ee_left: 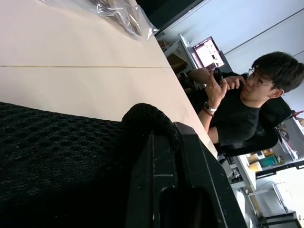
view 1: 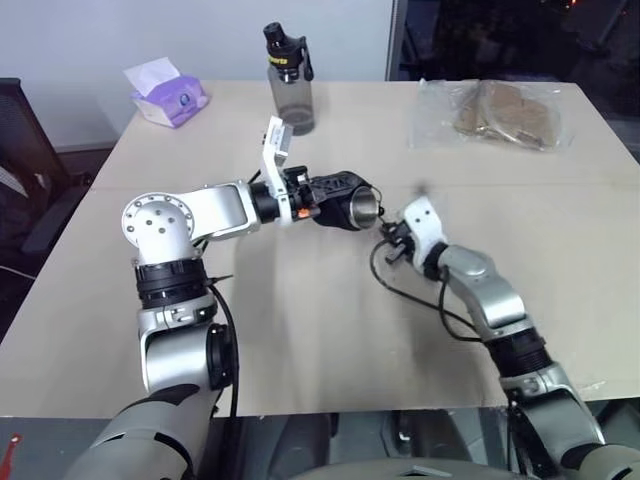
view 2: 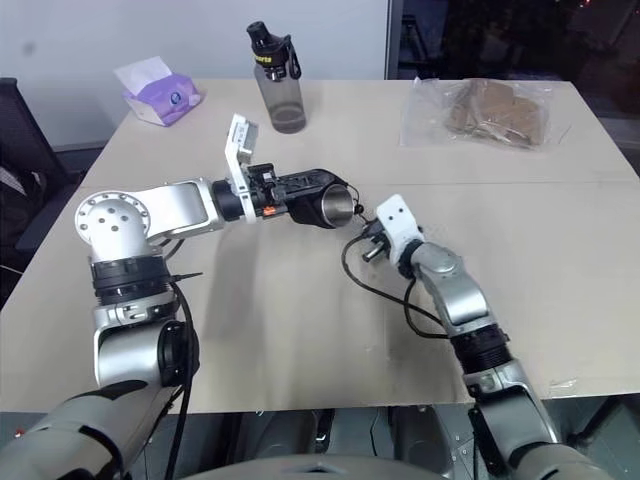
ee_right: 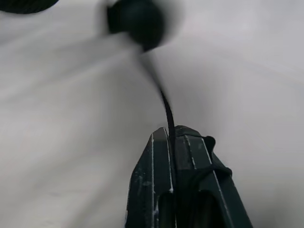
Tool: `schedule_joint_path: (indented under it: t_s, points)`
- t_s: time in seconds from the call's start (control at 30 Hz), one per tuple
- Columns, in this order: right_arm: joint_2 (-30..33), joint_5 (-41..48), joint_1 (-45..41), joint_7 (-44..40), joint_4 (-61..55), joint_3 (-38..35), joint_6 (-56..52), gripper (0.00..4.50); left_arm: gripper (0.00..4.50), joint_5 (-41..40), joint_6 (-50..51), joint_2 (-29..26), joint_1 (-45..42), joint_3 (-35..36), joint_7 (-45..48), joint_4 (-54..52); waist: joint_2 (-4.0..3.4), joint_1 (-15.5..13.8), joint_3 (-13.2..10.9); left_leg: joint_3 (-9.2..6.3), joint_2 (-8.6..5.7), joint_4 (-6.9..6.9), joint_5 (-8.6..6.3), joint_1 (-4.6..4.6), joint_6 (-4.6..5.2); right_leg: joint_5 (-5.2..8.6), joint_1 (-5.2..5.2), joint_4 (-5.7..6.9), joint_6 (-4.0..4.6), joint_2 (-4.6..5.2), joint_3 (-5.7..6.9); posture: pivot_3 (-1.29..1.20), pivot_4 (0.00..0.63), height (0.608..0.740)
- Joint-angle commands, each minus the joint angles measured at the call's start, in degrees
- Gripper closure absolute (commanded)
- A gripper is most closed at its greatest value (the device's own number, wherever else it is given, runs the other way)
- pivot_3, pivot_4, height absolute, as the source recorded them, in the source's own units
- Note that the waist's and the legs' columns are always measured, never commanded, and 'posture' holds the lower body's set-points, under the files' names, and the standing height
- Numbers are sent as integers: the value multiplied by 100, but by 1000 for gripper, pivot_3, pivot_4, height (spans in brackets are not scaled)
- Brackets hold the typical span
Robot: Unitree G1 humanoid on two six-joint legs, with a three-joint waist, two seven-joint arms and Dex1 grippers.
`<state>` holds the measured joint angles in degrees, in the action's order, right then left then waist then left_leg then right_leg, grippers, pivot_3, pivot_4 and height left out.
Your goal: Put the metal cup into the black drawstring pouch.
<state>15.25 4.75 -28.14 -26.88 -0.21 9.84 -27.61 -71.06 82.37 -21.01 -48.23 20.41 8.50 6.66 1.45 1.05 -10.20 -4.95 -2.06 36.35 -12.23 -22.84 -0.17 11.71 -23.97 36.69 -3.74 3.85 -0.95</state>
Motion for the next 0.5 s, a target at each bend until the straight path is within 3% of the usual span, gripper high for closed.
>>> schedule_joint_path:
  t_s: [0.03,0.13,0.17,0.27,0.37,0.5]
  points:
    - [690,102,-258,-210,-1250,-533,-506,4483,4500,94,-296,-85,105,32,182,-360,0,-9,0,0,0,0,0,0,0,0,0,-1,0,0,1,0,150,740]
    - [1513,318,-722,-602,-1947,-873,-1083,4483,4500,546,-698,-249,270,-287,567,-560,-2,2,-1,5,-1,0,0,-3,1,0,-2,-2,0,-1,1,0,150,740]
    - [1770,392,-981,-733,-2079,-969,-1250,4500,3922,592,-787,-240,291,-312,660,-563,-6,8,-4,11,0,0,-1,-2,1,0,-2,-2,1,-1,-1,0,150,740]
    - [2263,536,-1600,-997,-2203,-1022,-1559,4500,3023,658,-925,-188,276,-358,842,-572,-5,1,-3,24,5,-3,-14,-2,24,2,-1,-5,2,-5,4,0,150,740]
    - [2634,491,-2422,-1257,-2008,-887,-1508,4500,1695,647,-1027,-138,227,-393,1065,-575,-5,-9,-3,26,7,-3,-15,-4,26,2,3,-13,3,-3,8,0,150,740]
    - [2736,428,-3440,-1423,-1471,-750,-1347,4500,1695,1292,-1754,-183,307,-735,1364,-784,-6,-2,-6,36,5,-3,-15,-12,26,1,-1,-22,2,1,2,0,150,740]
